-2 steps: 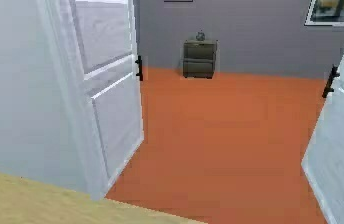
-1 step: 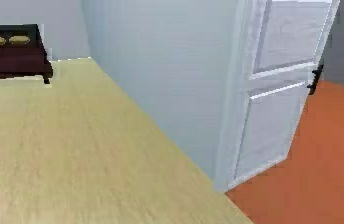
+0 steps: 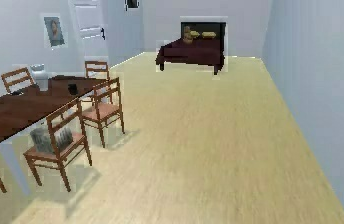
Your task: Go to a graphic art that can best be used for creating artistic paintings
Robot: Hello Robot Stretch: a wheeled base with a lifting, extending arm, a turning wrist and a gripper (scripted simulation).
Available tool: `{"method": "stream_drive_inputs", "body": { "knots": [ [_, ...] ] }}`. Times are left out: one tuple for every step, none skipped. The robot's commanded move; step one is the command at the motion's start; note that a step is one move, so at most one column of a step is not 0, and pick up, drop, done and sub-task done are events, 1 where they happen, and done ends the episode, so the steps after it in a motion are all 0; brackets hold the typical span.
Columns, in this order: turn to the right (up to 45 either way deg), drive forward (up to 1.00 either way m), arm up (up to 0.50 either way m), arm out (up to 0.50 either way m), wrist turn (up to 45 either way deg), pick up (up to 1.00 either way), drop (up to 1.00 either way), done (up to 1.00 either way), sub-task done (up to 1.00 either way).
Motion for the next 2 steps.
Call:
{"method": "stream_drive_inputs", "body": {
  "knots": [
    [0.0,1.00,0.00,0.00,0.0,0.00,0.00,0.00,0.00],
    [0.0,1.00,0.00,0.00,0.0,0.00,0.00,0.00,0.00]
  ]
}}
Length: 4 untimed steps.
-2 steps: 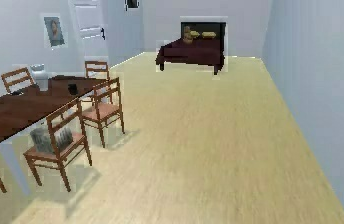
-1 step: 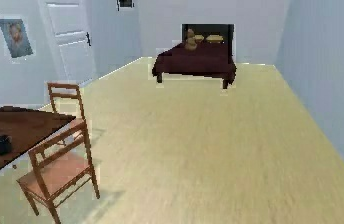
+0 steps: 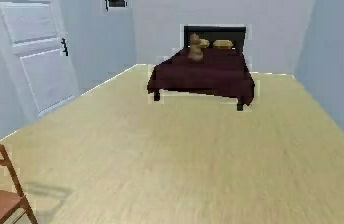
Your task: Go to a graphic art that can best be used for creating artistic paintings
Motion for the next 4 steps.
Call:
{"method": "stream_drive_inputs", "body": {
  "knots": [
    [0.0,0.35,0.00,0.00,0.0,0.00,0.00,0.00,0.00],
    [-27.0,0.00,0.00,0.00,0.0,0.00,0.00,0.00,0.00],
    [0.0,1.00,0.00,0.00,0.0,0.00,0.00,0.00,0.00],
    [-9.0,0.00,0.00,0.00,0.0,0.00,0.00,0.00,0.00]
  ]
}}
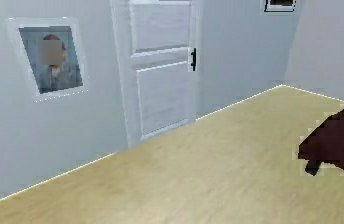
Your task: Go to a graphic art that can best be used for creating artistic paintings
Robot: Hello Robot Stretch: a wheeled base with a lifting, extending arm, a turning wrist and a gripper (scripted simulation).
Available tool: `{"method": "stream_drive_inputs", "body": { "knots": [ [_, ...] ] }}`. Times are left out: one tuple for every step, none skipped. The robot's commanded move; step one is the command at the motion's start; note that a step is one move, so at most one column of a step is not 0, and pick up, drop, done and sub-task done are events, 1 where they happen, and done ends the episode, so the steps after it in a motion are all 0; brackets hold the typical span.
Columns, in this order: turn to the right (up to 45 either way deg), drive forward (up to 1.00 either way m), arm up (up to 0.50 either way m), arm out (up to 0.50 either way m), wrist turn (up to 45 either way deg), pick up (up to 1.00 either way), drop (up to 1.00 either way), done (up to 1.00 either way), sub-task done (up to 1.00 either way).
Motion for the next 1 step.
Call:
{"method": "stream_drive_inputs", "body": {
  "knots": [
    [0.0,0.15,0.00,0.00,0.0,0.00,0.00,0.00,0.00]
  ]
}}
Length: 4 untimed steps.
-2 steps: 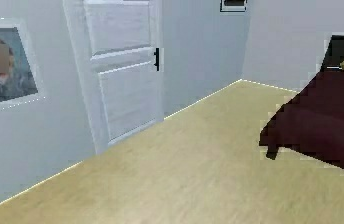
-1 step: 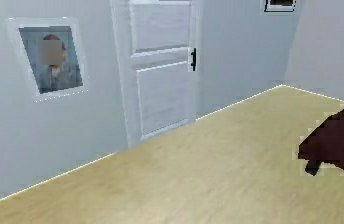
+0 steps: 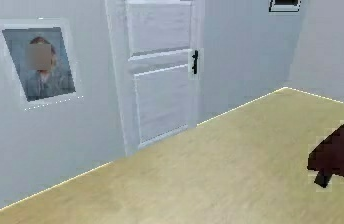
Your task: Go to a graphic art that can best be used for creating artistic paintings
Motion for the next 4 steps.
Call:
{"method": "stream_drive_inputs", "body": {
  "knots": [
    [-39.0,0.00,0.00,0.00,0.0,0.00,0.00,0.00,0.00],
    [-3.0,0.00,0.00,0.00,0.0,0.00,0.00,0.00,0.00],
    [0.0,1.00,0.00,0.00,0.0,0.00,0.00,0.00,0.00],
    [0.0,0.10,0.00,0.00,0.0,0.00,0.00,0.00,0.00]
  ]
}}
